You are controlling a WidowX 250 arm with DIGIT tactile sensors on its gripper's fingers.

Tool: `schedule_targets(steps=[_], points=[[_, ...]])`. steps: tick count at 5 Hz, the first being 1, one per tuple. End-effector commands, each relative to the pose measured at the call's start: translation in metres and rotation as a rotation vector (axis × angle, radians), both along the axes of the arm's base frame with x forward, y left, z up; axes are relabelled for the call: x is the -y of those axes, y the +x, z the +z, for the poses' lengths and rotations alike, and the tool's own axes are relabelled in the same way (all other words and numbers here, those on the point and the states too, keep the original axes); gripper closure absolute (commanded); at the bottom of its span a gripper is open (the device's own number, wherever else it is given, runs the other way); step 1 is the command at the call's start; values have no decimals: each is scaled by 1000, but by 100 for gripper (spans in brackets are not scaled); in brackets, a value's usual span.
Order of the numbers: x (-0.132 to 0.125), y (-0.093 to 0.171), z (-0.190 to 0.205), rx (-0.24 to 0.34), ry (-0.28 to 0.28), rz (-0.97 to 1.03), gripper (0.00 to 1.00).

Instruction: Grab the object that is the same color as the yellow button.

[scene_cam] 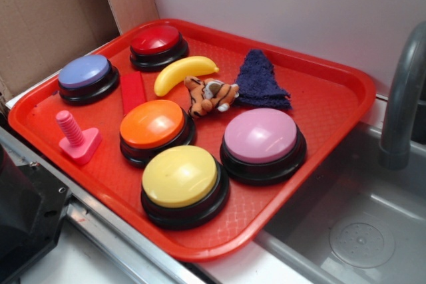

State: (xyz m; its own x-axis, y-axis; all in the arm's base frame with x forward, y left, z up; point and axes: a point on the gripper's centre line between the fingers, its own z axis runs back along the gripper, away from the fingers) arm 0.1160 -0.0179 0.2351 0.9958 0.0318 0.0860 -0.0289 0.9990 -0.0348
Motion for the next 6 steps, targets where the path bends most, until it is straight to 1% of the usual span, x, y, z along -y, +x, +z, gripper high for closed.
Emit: schedule_targets(steps=[1, 2, 3, 4, 5, 6], points=[[0, 0, 0, 0, 0, 0, 0], [-2, 13, -7, 33, 24, -14, 0], [-2, 31, -15, 94, 34, -23, 0], [-7, 50, -25, 125, 68, 6, 0], [-19, 71, -38, 127, 87, 58, 0], [-29, 95, -57, 131, 80, 106, 0]])
